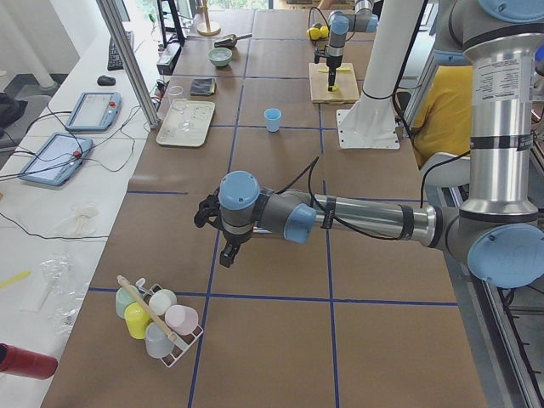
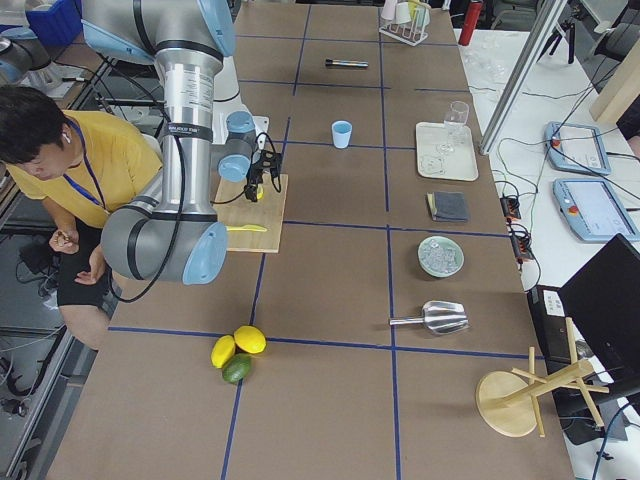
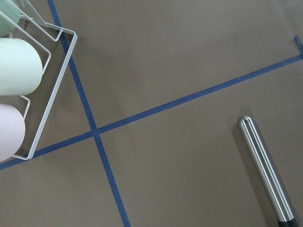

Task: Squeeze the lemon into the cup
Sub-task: 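Lower the right gripper and grasp the yellow lemon slice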

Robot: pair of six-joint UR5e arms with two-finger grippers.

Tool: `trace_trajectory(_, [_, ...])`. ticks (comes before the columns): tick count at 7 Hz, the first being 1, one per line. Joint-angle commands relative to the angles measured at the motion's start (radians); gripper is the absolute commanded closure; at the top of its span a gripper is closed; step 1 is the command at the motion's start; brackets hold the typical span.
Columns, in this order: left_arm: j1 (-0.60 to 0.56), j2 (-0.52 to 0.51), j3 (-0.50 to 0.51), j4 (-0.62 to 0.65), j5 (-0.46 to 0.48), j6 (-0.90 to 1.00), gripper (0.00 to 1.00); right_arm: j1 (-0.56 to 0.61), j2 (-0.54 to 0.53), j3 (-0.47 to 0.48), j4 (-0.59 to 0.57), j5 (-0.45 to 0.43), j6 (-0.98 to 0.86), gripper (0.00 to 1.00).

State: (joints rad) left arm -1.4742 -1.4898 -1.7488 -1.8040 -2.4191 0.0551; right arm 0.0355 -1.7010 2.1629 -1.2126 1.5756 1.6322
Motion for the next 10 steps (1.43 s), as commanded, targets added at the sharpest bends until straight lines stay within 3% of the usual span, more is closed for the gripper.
trace_trajectory(1, [0.0, 0.0, -0.002, 0.0, 0.0, 0.0, 0.0, -0.002, 0.0, 0.0, -0.001, 0.0, 0.0, 0.27])
trace_trajectory(5, [-0.001, 0.009, -0.002, 0.0, 0.0, 0.003, 0.0, 0.0, -0.005, 0.002, -0.001, 0.0, 0.0, 0.31])
trace_trajectory(8, [-0.003, 0.022, -0.015, 0.0, -0.002, 0.003, 0.0, 0.0, -0.008, 0.021, -0.001, 0.001, 0.001, 0.53])
trace_trajectory(10, [-0.005, 0.032, -0.024, 0.0, -0.002, 0.003, 0.0, 0.001, -0.04, 0.057, -0.001, 0.004, 0.002, 0.54])
